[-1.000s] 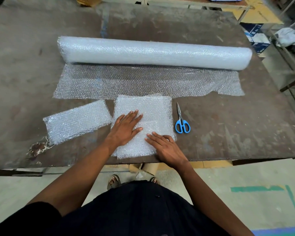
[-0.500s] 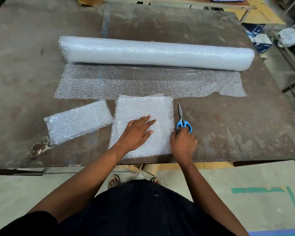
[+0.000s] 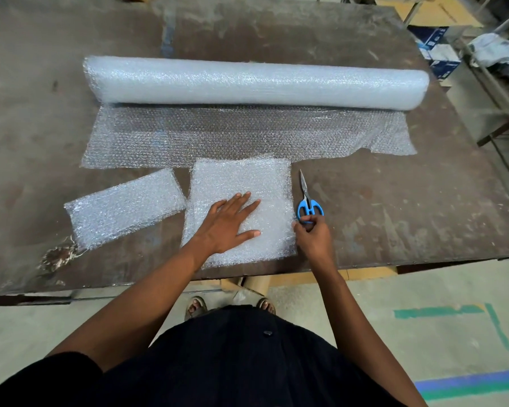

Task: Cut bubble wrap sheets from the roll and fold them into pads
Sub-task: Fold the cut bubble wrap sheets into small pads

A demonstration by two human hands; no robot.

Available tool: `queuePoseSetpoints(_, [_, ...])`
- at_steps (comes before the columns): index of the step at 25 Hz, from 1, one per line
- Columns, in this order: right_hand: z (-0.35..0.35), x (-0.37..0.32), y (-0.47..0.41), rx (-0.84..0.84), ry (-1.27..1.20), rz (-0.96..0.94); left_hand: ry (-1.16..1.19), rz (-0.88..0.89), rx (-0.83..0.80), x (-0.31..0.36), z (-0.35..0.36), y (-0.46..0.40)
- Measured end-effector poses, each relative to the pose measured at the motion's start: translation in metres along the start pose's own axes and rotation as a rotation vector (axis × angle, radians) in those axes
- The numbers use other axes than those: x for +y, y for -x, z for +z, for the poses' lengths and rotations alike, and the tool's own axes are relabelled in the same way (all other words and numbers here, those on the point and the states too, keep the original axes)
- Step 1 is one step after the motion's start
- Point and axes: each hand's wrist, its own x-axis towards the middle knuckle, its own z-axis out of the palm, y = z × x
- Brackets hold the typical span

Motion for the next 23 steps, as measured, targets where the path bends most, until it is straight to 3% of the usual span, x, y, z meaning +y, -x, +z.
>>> queuePoseSetpoints(2, [0.002, 0.014, 0.003, -0.071, 0.037, -0.067, 0.01, 0.004, -0.032, -0.003, -0.003, -0.001])
queuePoseSetpoints(5, [0.005, 0.019, 0.003, -0.165, 0.386, -0.175, 0.044, 0.019, -0.118, -0.009, -0.011, -0.003])
queuePoseSetpoints(9, [0.008, 0.003, -0.002, 0.108, 0.841, -0.538, 0.086, 0.039, -0.215, -0.014, -0.021, -0.007])
queuePoseSetpoints(10, [0.01, -0.005, -0.006, 0.109, 0.847, -0.64, 0.096, 0.033, -0.22, -0.014, -0.025, -0.007])
queuePoseSetpoints(12, [0.016, -0.022, -0.016, -0.047, 0.812, -0.725, 0.139, -0.012, -0.155, -0.014, -0.029, -0.01])
queuePoseSetpoints(15, [0.028, -0.04, -0.033, -0.174, 0.923, -0.678, 0.206, -0.039, -0.019, -0.015, -0.036, -0.019])
queuePoseSetpoints(18, [0.033, -0.048, -0.042, -0.189, 0.978, -0.642, 0.192, -0.04, -0.044, -0.018, -0.041, -0.023])
queuePoseSetpoints(21, [0.024, -0.06, -0.048, -0.299, 0.849, -0.602, 0.32, -0.033, -0.074, -0.022, -0.042, -0.02])
queuePoseSetpoints(23, [0.011, -0.076, -0.044, -0.496, 0.62, -0.542, 0.451, -0.123, -0.148, -0.017, -0.052, -0.019])
